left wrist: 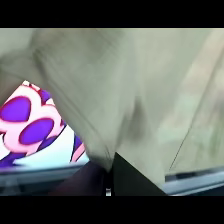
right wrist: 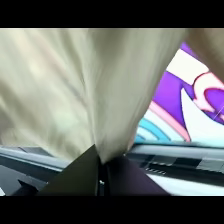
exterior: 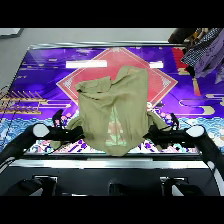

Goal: Fold the clothes and pants, and hang the long-sleeved shirts on hangers.

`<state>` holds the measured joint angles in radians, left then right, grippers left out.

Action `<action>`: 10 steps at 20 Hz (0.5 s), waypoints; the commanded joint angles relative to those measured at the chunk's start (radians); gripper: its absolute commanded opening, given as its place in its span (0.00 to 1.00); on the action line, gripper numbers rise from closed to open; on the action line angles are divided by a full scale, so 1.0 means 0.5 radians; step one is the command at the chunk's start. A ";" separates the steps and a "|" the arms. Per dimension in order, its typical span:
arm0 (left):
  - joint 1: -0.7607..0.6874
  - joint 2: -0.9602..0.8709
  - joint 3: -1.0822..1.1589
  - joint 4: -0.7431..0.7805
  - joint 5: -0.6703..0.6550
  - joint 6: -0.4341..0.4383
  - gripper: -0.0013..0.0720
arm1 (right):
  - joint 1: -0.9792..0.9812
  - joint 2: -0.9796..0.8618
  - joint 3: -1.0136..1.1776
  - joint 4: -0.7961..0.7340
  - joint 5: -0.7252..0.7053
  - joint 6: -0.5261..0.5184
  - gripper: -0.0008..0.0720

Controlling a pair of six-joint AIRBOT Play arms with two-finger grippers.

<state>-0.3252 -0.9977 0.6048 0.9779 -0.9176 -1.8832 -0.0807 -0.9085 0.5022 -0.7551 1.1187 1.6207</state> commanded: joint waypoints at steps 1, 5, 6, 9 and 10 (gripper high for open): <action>0.046 0.332 0.043 0.223 -0.486 -0.025 0.04 | 0.002 0.420 0.015 -0.193 0.303 0.207 0.05; -0.065 0.777 0.043 0.358 -0.889 -0.358 0.04 | 0.002 1.088 0.021 -0.318 0.851 0.687 0.05; -0.098 0.875 0.044 0.359 -0.945 -0.459 0.04 | 0.002 1.247 0.035 -0.318 0.962 0.864 0.05; -0.177 1.002 0.051 0.349 -0.962 -0.629 0.04 | 0.002 1.467 0.101 -0.317 1.010 1.243 0.05; -0.180 0.980 0.074 0.350 -0.948 -0.633 0.04 | 0.002 1.444 0.109 -0.316 0.976 1.303 0.05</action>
<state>-0.3897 -0.5606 0.6300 1.1370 -1.3468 -2.1162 -0.0803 -0.2718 0.5373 -0.9012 1.5536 2.0823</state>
